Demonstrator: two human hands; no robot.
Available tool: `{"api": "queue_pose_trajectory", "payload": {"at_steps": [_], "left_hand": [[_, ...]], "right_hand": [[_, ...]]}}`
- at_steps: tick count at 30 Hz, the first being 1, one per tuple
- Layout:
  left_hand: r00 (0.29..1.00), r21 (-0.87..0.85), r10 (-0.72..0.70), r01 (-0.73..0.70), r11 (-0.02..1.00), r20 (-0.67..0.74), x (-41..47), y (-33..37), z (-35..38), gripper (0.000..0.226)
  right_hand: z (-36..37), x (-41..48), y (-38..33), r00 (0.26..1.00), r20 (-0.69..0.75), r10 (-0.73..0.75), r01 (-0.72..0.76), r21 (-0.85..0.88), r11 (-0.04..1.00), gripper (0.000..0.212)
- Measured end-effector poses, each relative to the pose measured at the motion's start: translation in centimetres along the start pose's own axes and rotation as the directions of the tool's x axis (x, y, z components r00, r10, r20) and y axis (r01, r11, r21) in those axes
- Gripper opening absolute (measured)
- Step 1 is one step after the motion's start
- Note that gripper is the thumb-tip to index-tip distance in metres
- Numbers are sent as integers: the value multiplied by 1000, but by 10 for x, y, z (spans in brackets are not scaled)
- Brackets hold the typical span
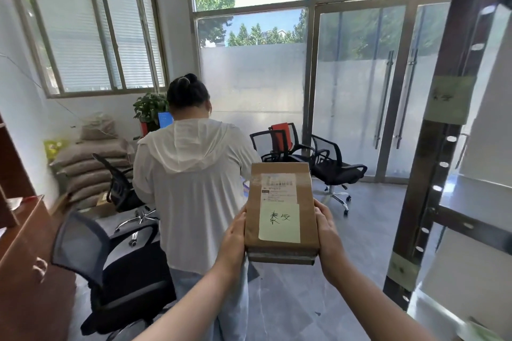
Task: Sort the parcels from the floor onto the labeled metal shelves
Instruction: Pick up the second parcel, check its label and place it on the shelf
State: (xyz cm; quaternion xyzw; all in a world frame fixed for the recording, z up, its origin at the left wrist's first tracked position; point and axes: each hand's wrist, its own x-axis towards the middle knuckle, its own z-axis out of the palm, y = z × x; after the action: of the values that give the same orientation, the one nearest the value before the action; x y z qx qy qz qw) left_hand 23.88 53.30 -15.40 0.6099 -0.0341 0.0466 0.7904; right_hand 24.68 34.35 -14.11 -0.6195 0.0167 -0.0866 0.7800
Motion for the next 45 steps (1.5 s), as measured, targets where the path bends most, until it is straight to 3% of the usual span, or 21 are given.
{"api": "queue_pose_trajectory", "payload": {"at_steps": [21,37,45], "left_hand": [[988,10,-67,66,998,142,79,-35,92,38],[928,-54,-80,107,993,365,136,-35,100,38],[865,-68,-94,147,987,493,139,-27,88,37]], "right_hand": [[-81,63,-20,988,-149,-30,24,-42,999,32],[-59,57,-44,915,-385,-125,73,-145,987,30],[-39,34,-45,865,-475,-164,93,-169,981,28]]}}
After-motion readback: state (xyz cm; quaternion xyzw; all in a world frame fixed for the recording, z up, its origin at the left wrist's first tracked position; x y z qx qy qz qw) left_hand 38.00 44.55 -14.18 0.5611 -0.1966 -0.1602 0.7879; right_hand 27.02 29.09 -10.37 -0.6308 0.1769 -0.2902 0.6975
